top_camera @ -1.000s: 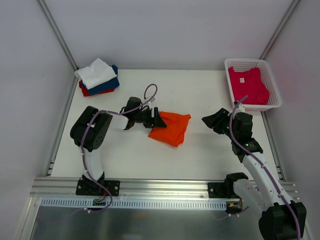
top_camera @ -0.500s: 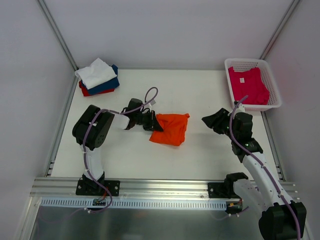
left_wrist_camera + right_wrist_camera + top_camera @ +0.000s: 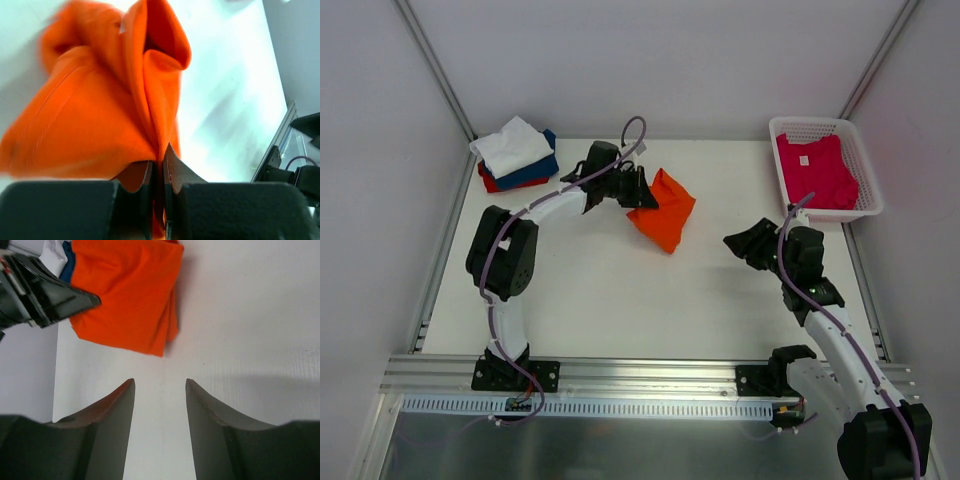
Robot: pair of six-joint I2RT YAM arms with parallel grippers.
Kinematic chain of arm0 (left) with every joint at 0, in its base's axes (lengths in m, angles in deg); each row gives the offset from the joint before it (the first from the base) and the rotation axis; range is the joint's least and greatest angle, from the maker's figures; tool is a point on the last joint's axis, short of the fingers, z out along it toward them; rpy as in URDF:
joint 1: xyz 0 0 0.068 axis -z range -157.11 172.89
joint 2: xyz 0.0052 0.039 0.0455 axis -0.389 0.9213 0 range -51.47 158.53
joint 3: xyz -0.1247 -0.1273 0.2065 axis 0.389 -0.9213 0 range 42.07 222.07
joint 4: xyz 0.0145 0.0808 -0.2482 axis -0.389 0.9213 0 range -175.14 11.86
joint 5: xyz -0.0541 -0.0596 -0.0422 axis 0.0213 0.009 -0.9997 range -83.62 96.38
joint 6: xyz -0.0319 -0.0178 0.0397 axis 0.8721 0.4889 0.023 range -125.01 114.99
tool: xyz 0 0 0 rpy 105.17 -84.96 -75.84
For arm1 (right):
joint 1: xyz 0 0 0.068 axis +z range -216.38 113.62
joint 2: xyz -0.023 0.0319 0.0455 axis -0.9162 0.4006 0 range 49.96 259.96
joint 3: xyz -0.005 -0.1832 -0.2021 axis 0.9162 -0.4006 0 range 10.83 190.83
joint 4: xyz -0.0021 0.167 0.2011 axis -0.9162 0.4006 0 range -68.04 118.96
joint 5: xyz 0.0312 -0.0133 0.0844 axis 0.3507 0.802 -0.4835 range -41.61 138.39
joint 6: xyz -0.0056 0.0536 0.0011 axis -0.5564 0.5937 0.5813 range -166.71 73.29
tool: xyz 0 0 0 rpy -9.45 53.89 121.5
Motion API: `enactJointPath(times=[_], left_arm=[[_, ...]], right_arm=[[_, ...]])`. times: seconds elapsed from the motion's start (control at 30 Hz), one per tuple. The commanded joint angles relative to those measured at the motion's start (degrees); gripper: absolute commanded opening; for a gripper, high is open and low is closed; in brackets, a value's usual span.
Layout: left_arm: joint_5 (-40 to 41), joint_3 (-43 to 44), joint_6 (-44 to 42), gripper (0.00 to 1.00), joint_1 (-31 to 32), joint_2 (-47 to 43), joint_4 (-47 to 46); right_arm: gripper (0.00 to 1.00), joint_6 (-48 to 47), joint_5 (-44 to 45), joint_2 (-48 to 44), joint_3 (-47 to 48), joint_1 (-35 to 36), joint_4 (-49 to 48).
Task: Fold and stack the t-shirts
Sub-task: Neatly place the folded tshirt to the corner
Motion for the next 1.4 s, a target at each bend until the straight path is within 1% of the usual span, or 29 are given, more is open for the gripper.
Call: enactJointPath(times=[0.0,0.2,0.33,0.53,0.57,0.6,0.77,0.9,1.07,1.2,1.23,1.37], left_arm=[[3.0,9.6,-4.2,0.00,0.0,-1.0,5.9],[6.1,20.6,-7.0,0.00,-1.8,2.0,11.7],[7.1,26.1,-8.1,0.00,-4.2,3.6,14.4],[7.6,32.5,-9.8,0.00,-10.0,5.6,17.1],[7.6,33.5,-10.1,0.00,-11.8,6.1,17.6],[7.5,35.6,-10.6,0.00,-12.7,6.5,18.3],[8.9,39.8,-12.8,0.00,-17.8,7.8,20.4],[7.9,42.5,-14.4,0.00,-21.3,8.7,20.6],[4.6,45.4,-18.7,0.00,-24.3,10.3,20.8],[3.8,47.6,-20.5,0.00,-25.9,12.0,20.6],[3.6,48.3,-20.6,0.00,-27.9,12.4,20.6],[3.7,49.8,-23.1,0.00,-30.0,13.7,20.5]], right_arm=[[0.48,-0.1,0.6,-0.2,-0.2,0.2,-2.2],[0.48,-0.2,0.2,-0.1,-0.8,0.2,-2.8],[0.48,-0.2,0.0,-0.1,-0.9,0.2,-2.8],[0.48,0.0,-0.9,-0.1,-1.5,0.2,-3.6],[0.48,0.1,-1.1,-0.1,-1.6,0.3,-3.8],[0.49,0.2,-1.2,-0.2,-1.7,0.2,-4.0],[0.48,0.5,-1.8,-0.3,-2.8,0.3,-4.9],[0.48,0.5,-2.3,0.3,-3.2,0.3,-5.7],[0.48,0.7,-2.8,1.1,-3.7,0.2,-6.9],[0.48,1.1,-3.5,2.1,-4.2,0.2,-8.0],[0.48,1.2,-3.6,2.3,-4.2,0.3,-8.2],[0.48,0.8,-3.9,2.9,-4.2,0.2,-8.3]])
